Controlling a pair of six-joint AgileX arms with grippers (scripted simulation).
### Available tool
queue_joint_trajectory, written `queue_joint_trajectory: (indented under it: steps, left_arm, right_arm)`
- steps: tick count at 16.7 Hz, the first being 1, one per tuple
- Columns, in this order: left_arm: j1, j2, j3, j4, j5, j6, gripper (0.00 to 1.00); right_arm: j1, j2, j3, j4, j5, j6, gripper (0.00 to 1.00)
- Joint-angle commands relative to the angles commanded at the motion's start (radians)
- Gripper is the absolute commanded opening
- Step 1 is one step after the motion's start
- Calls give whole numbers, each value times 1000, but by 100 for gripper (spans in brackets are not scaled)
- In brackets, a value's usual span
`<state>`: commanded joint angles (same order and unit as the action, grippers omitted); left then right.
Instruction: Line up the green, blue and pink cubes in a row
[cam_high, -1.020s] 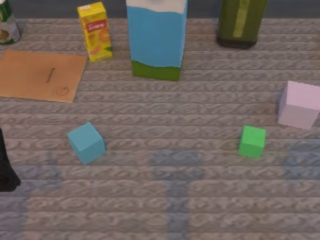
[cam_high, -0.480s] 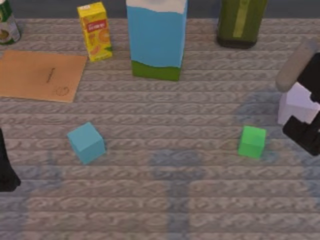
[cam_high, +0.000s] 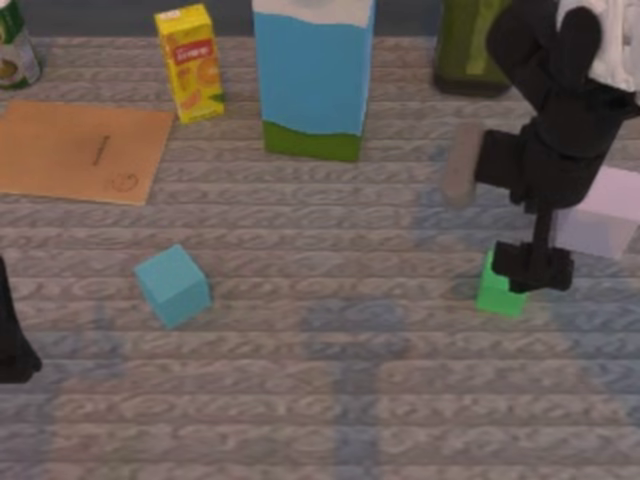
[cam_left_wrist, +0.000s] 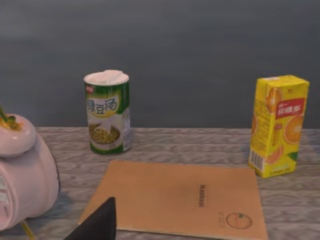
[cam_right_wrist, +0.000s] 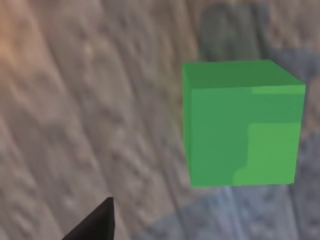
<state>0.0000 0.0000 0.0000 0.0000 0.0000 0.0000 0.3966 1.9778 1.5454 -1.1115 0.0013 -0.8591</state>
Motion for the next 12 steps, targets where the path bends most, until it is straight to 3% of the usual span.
queue_joint_trajectory:
  steps: [8, 12]
  left_arm:
    - [0, 0, 0, 0, 0, 0, 100]
    - [0, 0, 0, 0, 0, 0, 100]
  right_arm:
    - [6, 47, 44, -22, 0, -24, 100]
    - [10, 90, -30, 93, 1, -24, 100]
